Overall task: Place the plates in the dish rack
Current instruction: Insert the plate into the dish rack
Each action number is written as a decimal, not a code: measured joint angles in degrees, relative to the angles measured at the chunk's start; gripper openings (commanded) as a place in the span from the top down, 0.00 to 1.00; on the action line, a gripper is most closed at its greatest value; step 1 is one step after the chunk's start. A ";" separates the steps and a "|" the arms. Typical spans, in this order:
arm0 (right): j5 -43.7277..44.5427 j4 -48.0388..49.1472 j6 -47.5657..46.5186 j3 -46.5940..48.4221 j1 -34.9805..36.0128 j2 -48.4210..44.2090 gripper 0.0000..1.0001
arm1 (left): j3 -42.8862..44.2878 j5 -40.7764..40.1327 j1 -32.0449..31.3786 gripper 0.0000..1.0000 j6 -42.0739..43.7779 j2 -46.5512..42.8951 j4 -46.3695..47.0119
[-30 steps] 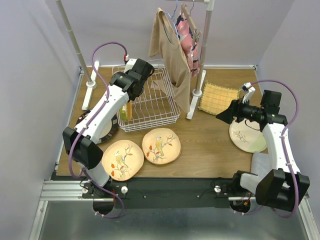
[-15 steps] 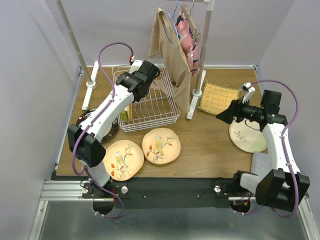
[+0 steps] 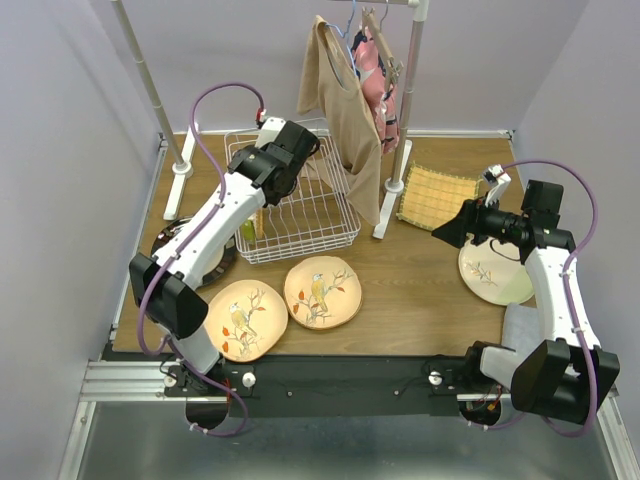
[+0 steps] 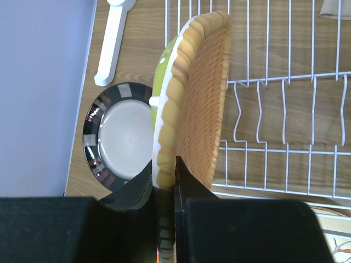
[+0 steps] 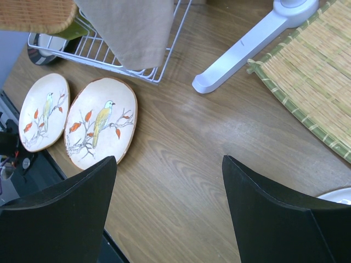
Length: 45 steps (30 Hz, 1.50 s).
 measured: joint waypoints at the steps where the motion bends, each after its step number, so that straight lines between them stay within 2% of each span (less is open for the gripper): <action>1: 0.00 0.00 0.00 0.00 0.00 -0.09 0.14 | 0.00 -0.07 -0.02 1.00 0.00 -0.35 0.00; 9: 0.00 0.00 0.04 0.00 0.00 -0.42 0.14 | -1.42 -1.09 -0.28 1.00 -0.28 -2.78 0.15; 17: -0.02 0.00 0.15 0.00 0.00 -0.52 0.14 | -4.00 -1.62 -0.50 1.00 -2.16 -1.29 0.79; 25: -0.61 0.04 0.15 -0.09 0.00 -0.52 0.14 | 0.57 -4.83 -2.29 1.00 -0.70 2.34 0.37; 33: -9.05 -0.46 -2.03 -0.92 0.42 -0.98 0.19 | 5.29 -7.72 -5.62 1.00 1.64 3.21 0.15; 36: -11.80 -0.81 -3.65 -0.90 1.62 -1.33 0.38 | 5.14 -8.00 -5.62 1.00 1.92 3.21 0.02; 37: -12.13 -0.87 -4.13 -0.90 2.34 -1.33 0.51 | 4.96 -8.22 -5.57 1.00 1.97 3.21 -0.02; 39: -11.78 -1.16 -5.05 -0.74 6.67 -1.29 0.66 | 4.66 -8.79 -5.46 1.00 2.14 3.21 -0.07; 40: -11.21 -1.27 -5.18 -0.46 10.16 -1.05 0.79 | 4.52 -8.96 -5.38 1.00 2.16 3.21 -0.09; 43: -7.50 -1.53 -5.95 2.25 21.51 1.18 0.94 | 4.35 -9.20 -5.38 1.00 2.21 3.21 -0.26; 45: -5.03 -1.60 -5.66 4.63 27.26 3.48 0.97 | 4.11 -9.29 -5.38 1.00 2.16 3.10 -0.22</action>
